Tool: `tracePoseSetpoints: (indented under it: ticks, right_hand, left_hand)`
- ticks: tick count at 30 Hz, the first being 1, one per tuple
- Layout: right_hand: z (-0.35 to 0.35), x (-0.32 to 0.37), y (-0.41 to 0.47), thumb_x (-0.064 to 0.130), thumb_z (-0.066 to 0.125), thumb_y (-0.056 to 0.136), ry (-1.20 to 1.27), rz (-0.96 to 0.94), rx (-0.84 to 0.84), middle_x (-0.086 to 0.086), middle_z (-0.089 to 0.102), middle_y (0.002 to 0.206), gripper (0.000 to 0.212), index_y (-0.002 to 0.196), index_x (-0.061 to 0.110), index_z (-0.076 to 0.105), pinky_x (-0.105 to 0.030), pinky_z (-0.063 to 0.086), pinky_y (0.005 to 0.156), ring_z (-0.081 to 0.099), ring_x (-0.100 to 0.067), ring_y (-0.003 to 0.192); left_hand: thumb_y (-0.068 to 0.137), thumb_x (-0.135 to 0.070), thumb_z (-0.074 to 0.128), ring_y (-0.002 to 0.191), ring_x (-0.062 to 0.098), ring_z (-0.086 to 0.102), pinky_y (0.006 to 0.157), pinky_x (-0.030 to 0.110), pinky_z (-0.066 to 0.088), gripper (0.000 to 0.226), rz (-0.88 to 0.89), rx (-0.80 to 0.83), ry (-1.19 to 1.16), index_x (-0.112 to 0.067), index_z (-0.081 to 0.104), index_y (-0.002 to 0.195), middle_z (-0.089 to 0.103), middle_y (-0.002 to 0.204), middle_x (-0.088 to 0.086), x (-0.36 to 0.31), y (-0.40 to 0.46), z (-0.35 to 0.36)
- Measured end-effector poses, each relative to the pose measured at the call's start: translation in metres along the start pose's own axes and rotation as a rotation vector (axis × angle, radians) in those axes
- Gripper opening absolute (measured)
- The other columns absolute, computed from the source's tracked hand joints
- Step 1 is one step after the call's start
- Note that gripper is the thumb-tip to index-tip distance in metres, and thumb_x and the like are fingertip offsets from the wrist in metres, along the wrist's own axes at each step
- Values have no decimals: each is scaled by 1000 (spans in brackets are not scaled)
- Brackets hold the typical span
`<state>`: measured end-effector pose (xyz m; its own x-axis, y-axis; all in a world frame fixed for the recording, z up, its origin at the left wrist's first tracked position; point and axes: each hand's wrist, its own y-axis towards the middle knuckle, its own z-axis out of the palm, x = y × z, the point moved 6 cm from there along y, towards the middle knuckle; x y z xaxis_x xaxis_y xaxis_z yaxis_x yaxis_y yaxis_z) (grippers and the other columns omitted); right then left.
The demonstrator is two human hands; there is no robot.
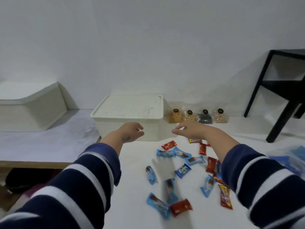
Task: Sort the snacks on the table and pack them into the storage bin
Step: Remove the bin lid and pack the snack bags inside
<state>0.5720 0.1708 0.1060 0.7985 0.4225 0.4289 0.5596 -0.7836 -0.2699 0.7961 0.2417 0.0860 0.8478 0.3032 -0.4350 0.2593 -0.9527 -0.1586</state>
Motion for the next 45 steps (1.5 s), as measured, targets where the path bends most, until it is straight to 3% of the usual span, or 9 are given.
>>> tracePoseSetpoints:
  ticks: [8,16,21,24,26,31,37,42,45]
  right_hand:
    - [35,54,66,58,45,91,104,84,-76,-2,46,144,57,136,24,48,-33,35,99,44,-22,131]
    - [14,47,155,58,42,91,-3,161,-159,-3,48,143,60,139,23,43,-35,39,100,48,-23,127]
    - [2,37,228,58,43,92,12,213,-101,-6,30,154,70,148,20,26,-38,37,105,40,-27,134]
    - [2,29,267,58,48,89,76,265,-114,-8,29,154,80,151,18,19,-38,38,103,46,-29,129]
    - [2,25,288,60,53,85,142,278,-155,-6,31,153,85,151,17,21,-35,42,97,47,-28,127]
    - [9,20,310,61,64,77,259,270,-313,-8,26,153,94,148,12,26,-41,36,109,32,-28,138]
    - [-10,35,303,53,72,75,251,297,-360,-11,41,147,93,144,5,34,-36,41,101,42,-28,132]
    - [-42,71,272,45,71,80,144,334,-392,-14,52,134,73,130,-2,48,-33,44,94,51,-29,122]
    - [-51,90,245,47,71,79,140,337,-414,-15,56,130,71,126,-3,51,-34,45,93,54,-30,119]
  left_hand:
    - [96,-34,49,128,23,45,104,34,36,47,-45,-133,96,-19,41,140,36,149,5,117,37,-50]
    - [95,-39,47,135,23,35,107,39,35,48,-65,-158,93,-22,41,140,32,150,2,164,120,-85]
    - [93,-49,48,142,29,21,114,46,25,61,-226,-129,137,-23,32,145,19,156,9,198,183,-95]
    - [90,-54,50,137,34,31,110,46,32,69,-310,-122,114,-20,29,146,20,154,13,213,217,-96]
    - [87,-57,54,130,36,39,104,45,38,74,-336,-121,72,-18,30,145,27,149,14,221,237,-96]
    - [72,-60,68,131,35,39,105,46,39,95,-380,-128,-117,-15,29,146,31,150,13,243,264,-98]
    - [63,-43,83,133,32,39,107,44,38,104,-406,-208,-410,-13,31,147,34,151,9,248,265,-105]
    - [62,-44,85,132,34,39,105,46,40,107,-337,-255,-370,-14,28,148,29,150,8,233,248,-133]
    - [62,-46,84,127,35,43,104,46,42,104,-297,-276,-341,-12,32,146,32,146,10,230,222,-156]
